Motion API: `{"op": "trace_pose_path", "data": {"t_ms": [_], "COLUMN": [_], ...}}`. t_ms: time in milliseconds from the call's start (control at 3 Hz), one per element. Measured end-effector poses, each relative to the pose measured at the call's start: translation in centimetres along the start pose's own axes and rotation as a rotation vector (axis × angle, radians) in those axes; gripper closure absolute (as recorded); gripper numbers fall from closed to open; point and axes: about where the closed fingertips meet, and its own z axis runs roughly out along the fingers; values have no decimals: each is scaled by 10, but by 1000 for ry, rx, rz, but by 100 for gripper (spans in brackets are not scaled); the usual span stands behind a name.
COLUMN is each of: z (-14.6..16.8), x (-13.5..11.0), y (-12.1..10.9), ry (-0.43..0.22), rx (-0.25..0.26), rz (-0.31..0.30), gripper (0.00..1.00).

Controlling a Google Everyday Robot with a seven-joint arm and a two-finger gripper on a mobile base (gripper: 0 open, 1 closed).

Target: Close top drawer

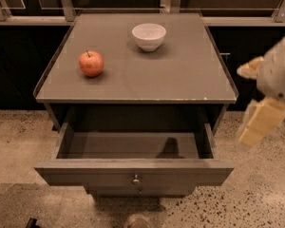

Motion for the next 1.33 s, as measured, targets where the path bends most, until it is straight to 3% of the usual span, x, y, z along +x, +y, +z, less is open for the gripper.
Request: {"op": "trace_pose_path", "data": {"t_ms": [333, 667, 1333], "z": [65, 71, 71], "x": [17, 11, 10], "y": [28, 22, 22], "ry": [-154, -211, -211], "rx": [-70, -36, -35], "rz": [143, 190, 189], "gripper": [0, 19, 65]}}
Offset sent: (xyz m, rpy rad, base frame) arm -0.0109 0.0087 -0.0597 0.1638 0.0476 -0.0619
